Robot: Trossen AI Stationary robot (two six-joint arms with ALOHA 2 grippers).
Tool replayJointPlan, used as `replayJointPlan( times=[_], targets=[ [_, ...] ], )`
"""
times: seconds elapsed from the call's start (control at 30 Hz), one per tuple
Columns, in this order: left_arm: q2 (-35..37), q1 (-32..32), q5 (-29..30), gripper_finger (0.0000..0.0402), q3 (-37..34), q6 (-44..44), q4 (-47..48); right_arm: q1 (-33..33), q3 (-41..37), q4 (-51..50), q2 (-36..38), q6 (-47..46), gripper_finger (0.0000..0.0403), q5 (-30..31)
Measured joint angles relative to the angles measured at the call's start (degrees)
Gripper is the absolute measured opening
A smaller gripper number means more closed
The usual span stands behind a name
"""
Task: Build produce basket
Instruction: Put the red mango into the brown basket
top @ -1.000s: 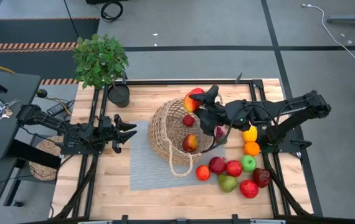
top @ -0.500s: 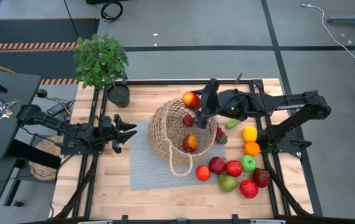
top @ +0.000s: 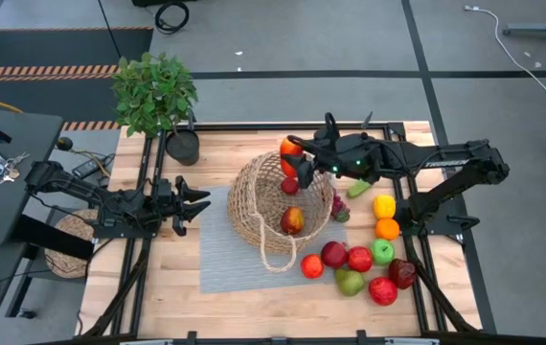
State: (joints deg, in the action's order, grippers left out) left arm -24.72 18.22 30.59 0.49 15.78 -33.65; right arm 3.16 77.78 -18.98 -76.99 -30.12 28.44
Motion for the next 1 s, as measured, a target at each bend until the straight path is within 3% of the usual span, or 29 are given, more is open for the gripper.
replayJointPlan(
  times=[0.13, 0.37, 0.57, 0.7, 1.0],
  targets=[
    [0.0, 0.0, 0.0, 0.016, 0.0, 0.0, 0.0, -0.1, 0.0, 0.3, 0.0, 0.5, 0.0275, -5.3],
    [0.0, 0.0, 0.0, 0.016, 0.0, 0.0, 0.0, 0.5, 0.0, 4.0, 1.9, 18.1, 0.0275, -34.6],
    [0.0, 0.0, 0.0, 0.016, 0.0, 0.0, 0.0, -0.4, 0.0, 4.2, 3.0, 19.2, 0.0275, -51.1],
    [0.0, 0.0, 0.0, 0.016, 0.0, 0.0, 0.0, -0.4, 0.0, 5.9, 3.0, 20.1, 0.0275, -54.6],
    [0.0, 0.0, 0.0, 0.016, 0.0, 0.0, 0.0, -0.3, 0.0, 6.4, 2.6, 22.0, 0.0275, -53.6]
  ],
)
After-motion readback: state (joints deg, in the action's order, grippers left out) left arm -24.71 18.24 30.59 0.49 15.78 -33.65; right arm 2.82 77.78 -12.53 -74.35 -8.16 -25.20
